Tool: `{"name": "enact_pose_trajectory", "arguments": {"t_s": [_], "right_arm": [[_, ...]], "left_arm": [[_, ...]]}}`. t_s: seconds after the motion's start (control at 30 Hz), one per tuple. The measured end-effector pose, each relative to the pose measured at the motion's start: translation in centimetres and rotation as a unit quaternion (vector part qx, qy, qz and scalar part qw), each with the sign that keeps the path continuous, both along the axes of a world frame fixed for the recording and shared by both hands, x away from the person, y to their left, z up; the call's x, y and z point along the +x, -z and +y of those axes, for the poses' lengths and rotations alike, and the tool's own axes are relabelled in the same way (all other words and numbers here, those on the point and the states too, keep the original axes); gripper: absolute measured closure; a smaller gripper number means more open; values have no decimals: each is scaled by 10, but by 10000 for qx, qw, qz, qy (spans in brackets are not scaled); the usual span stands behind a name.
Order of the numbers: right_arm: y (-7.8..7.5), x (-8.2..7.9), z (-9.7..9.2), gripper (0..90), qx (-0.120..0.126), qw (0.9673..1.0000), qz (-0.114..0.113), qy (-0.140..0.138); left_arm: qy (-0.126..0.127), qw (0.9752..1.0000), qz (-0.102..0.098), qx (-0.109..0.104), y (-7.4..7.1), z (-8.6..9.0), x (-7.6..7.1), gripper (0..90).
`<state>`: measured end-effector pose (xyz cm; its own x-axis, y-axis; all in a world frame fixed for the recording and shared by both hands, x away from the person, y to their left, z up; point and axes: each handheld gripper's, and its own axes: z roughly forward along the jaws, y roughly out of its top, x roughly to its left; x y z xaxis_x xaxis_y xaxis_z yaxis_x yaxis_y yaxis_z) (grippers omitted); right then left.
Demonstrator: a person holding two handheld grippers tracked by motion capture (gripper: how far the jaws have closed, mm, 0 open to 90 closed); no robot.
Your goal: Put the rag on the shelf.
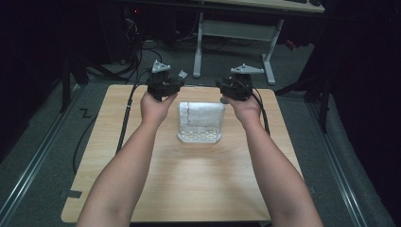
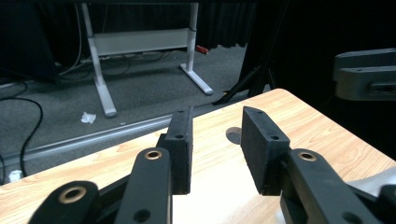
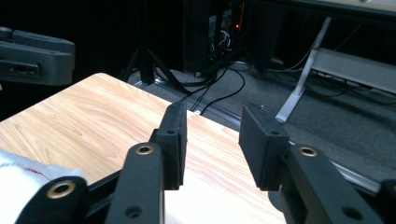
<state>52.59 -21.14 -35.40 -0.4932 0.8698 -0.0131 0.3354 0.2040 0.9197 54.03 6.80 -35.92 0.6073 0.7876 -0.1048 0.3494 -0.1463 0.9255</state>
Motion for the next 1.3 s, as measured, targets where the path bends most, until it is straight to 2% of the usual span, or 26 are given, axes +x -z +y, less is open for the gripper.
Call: {"name": "enact_pose_trajectory", "arguments": {"t_s": [0.17,0.3,0.53,0.6,0.67,0.7,0.87,0.97,1.1,1.2,1.3], "right_arm": [[2,-12,-9,609,64,10000,10,38],[5,-19,-11,600,-38,10000,3,33],[7,-39,-21,574,60,10000,-69,28],[9,-44,-25,560,36,10000,-85,23],[11,-50,-28,547,5,10000,-84,21],[13,-54,-29,543,-13,10000,-93,25],[22,-73,-29,516,-59,9999,-141,-43],[29,-86,-30,503,-112,9998,-152,-99],[42,-106,-32,489,-143,9997,-138,-169],[56,-122,-33,482,-204,9996,-52,-209],[74,-140,-32,473,-367,9992,-24,-172]], "left_arm": [[9,9999,-66,117,4,2,-14,625],[13,9997,-176,141,2,7,-24,617],[-14,9993,-329,188,-10,27,-41,600],[-32,9991,-387,141,-10,32,-48,586],[-3,9990,-395,216,-6,36,-55,566],[-6,9988,-440,236,-1,37,-59,558],[74,9988,-312,362,25,47,-78,539],[150,9995,-82,272,43,57,-93,530],[301,9987,113,390,73,65,-122,523],[370,9982,291,365,97,68,-145,518],[564,9955,507,563,118,68,-165,512]]}}
